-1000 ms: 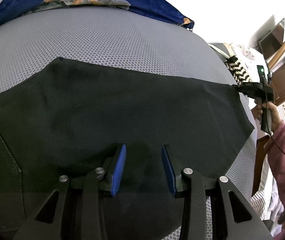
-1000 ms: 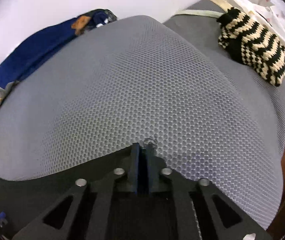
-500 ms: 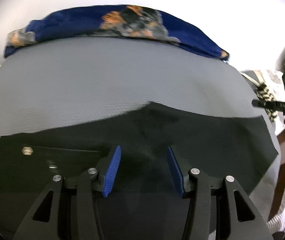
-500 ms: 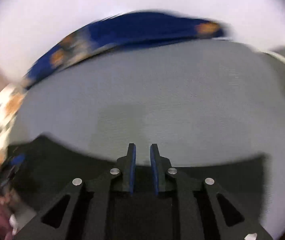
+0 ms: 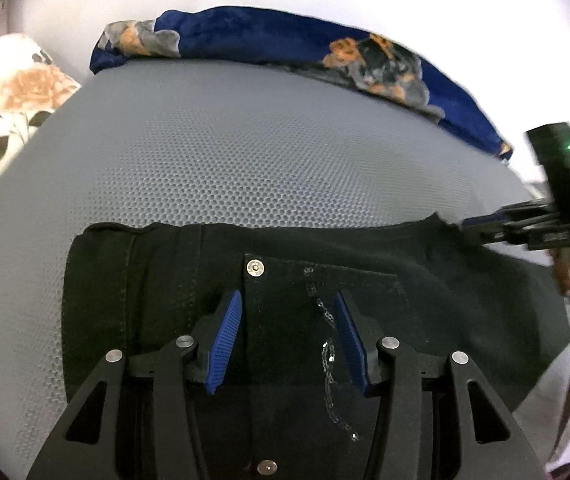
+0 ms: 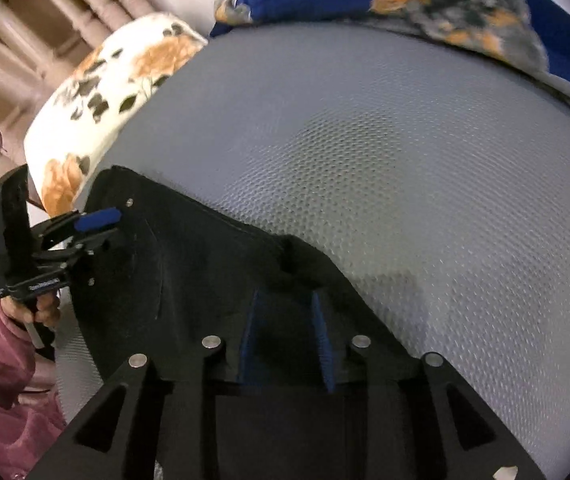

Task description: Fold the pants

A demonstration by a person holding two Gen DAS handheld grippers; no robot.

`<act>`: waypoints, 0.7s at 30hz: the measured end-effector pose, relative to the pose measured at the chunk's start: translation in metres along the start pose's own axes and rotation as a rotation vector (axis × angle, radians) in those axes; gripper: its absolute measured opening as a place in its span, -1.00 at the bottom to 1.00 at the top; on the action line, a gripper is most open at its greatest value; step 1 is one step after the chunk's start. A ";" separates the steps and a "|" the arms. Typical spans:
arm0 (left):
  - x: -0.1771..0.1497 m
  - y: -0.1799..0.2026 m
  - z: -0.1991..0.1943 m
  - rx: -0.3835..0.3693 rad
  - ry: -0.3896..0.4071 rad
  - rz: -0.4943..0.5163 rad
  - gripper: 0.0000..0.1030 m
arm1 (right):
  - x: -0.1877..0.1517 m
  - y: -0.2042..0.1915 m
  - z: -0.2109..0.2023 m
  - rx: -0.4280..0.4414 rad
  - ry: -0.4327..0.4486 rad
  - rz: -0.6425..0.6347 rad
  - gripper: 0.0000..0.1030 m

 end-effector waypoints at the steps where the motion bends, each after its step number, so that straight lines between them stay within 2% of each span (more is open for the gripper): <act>1: -0.001 0.000 -0.001 -0.006 0.000 -0.001 -0.04 | 0.000 0.000 0.004 -0.003 -0.008 -0.007 -0.48; 4: 0.000 -0.001 0.001 -0.018 0.001 0.009 -0.04 | 0.003 -0.006 0.013 -0.002 -0.036 -0.027 -0.48; 6: -0.001 -0.002 0.001 -0.029 0.004 0.016 -0.04 | 0.005 -0.011 0.017 0.027 -0.060 -0.042 -0.48; 8: -0.001 -0.002 0.001 -0.040 0.005 0.018 -0.04 | 0.006 -0.017 0.015 0.038 -0.053 -0.064 -0.54; 9: 0.000 -0.003 0.002 -0.046 0.005 0.020 -0.04 | 0.009 -0.019 0.014 0.027 -0.046 -0.076 -0.73; 10: -0.001 -0.004 0.001 -0.055 0.005 0.020 -0.04 | 0.010 -0.019 0.013 0.008 -0.037 -0.076 -0.84; 15: 0.000 -0.012 0.000 -0.089 0.014 -0.015 -0.05 | 0.017 -0.010 0.008 -0.022 0.020 -0.022 -0.92; 18: 0.000 -0.014 0.001 -0.092 0.018 -0.022 -0.11 | 0.016 -0.007 0.021 -0.101 0.001 0.009 -0.93; 21: 0.000 -0.012 0.003 -0.078 0.012 0.001 -0.11 | 0.017 -0.006 0.028 -0.124 0.008 0.023 -0.92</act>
Point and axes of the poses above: each gripper's, at about its wrist camera, not at the fingertips, and z roughly the way its jaws point, y to its right, x to its top, the point moved 2 cm from there along z, roughly the way its jaws point, and after that the axes turned 9 degrees about -x, right-handed, at the moved point
